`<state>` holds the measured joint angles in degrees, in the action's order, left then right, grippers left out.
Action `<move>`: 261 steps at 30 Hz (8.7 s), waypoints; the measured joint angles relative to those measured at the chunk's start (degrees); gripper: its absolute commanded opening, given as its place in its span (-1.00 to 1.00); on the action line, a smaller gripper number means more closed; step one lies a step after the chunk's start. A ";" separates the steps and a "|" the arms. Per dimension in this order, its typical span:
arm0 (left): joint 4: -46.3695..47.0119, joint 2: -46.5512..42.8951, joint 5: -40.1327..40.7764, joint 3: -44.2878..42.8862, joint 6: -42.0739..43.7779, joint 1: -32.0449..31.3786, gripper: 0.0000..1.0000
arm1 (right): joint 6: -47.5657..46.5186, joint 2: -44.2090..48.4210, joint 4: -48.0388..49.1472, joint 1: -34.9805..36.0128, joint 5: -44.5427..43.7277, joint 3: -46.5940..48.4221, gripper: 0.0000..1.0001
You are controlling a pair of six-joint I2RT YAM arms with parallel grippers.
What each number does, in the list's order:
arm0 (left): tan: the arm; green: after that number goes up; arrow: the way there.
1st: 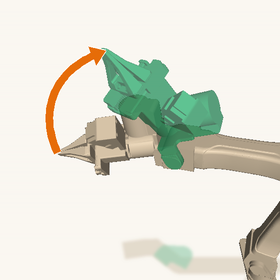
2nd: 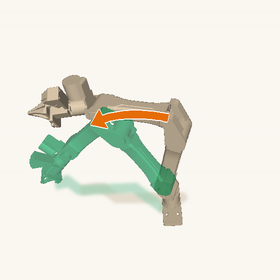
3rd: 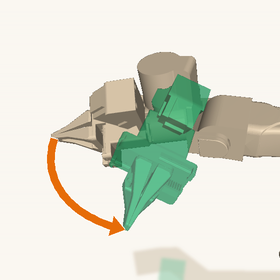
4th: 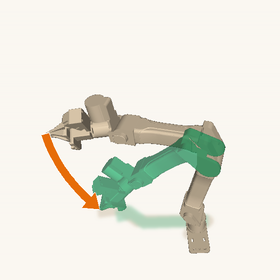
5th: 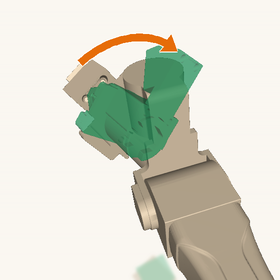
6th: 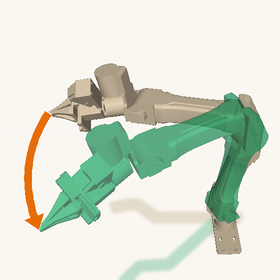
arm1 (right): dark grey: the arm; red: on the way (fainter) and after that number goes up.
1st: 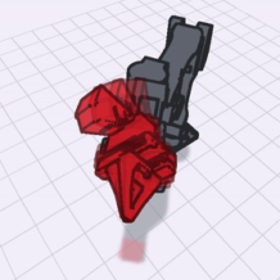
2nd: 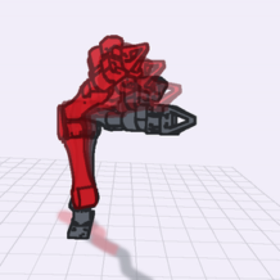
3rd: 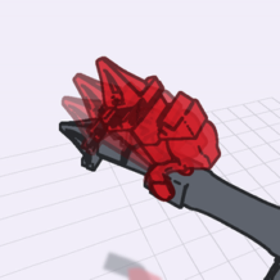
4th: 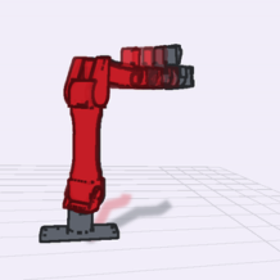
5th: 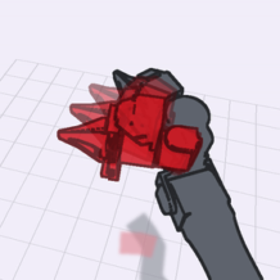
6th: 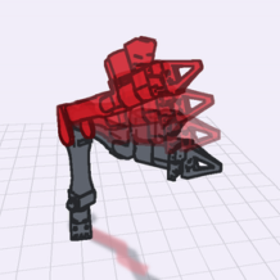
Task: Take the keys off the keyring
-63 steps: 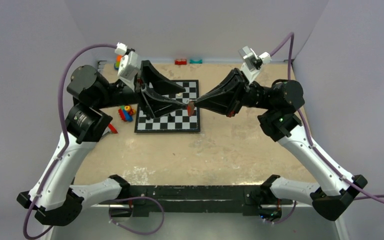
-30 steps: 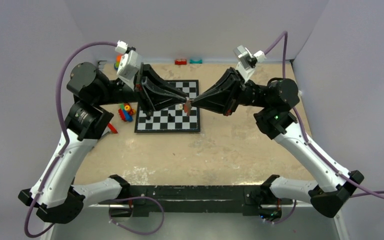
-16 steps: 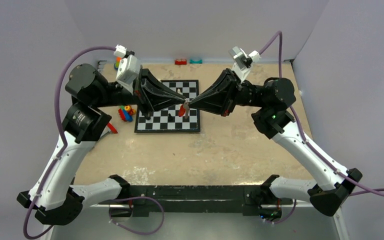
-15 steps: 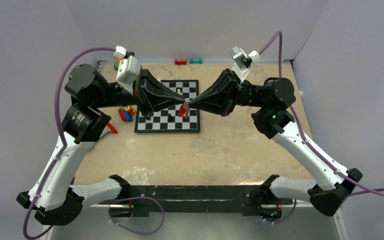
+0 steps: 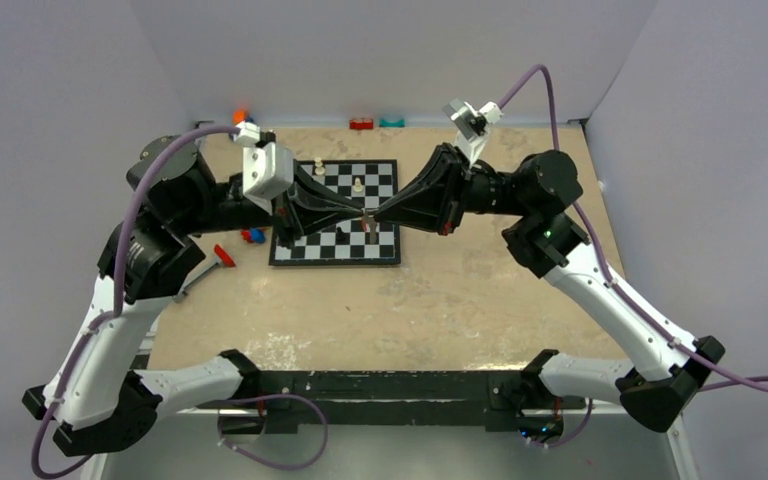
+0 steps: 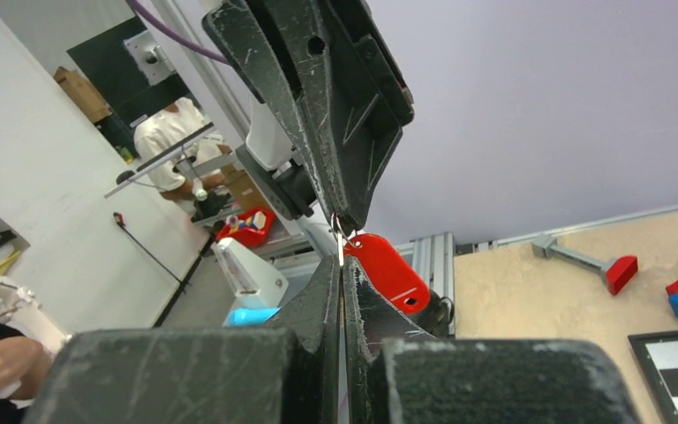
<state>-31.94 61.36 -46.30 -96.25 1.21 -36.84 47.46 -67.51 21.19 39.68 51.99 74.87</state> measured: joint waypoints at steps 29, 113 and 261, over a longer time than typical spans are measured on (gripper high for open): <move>-35.26 17.92 28.98 -19.28 16.39 -11.52 -1.00 | -12.46 -4.48 -31.47 -1.57 -4.81 4.55 -1.00; 6.34 0.52 4.46 0.52 -9.94 -2.12 -0.57 | -4.35 2.67 -1.84 0.17 0.26 0.68 -1.00; 45.22 -1.64 -1.51 14.43 -33.44 -1.05 -0.39 | 9.53 1.55 16.96 0.44 -7.54 1.36 -1.00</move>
<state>13.28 59.72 -47.81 -81.82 -32.23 -37.89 56.99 -65.95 38.15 40.12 44.45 76.23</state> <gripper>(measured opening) 0.319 0.008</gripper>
